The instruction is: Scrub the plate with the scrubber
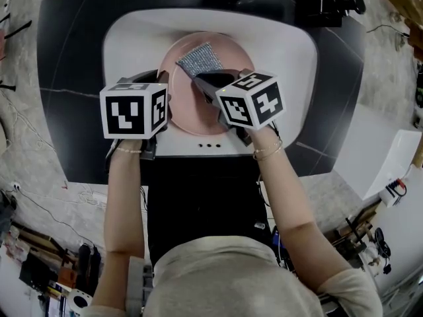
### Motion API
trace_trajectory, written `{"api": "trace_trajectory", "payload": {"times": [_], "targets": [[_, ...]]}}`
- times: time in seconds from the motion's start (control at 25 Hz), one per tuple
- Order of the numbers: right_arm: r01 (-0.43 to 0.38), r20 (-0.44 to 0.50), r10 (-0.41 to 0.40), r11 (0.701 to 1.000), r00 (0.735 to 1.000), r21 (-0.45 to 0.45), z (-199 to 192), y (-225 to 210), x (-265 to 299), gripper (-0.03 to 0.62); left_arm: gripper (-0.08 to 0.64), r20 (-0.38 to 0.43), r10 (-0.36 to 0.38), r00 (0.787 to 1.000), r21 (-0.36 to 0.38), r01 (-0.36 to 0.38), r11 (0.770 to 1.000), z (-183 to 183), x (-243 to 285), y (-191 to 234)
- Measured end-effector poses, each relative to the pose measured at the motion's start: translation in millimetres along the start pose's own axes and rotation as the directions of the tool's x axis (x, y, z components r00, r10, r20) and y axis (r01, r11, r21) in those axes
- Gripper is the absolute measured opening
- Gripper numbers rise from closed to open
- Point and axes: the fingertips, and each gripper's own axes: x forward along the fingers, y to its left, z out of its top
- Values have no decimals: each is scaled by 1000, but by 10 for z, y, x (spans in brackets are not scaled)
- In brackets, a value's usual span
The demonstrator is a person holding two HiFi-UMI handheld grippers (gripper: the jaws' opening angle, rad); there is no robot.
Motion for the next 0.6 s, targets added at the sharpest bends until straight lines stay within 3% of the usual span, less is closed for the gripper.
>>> {"api": "trace_trajectory", "payload": {"times": [0.6], "targets": [[47, -42, -44, 997, 998, 60, -169, -309, -178, 21, 43, -30, 0, 1000, -17, -1, 1000, -69, 66, 12]]}}
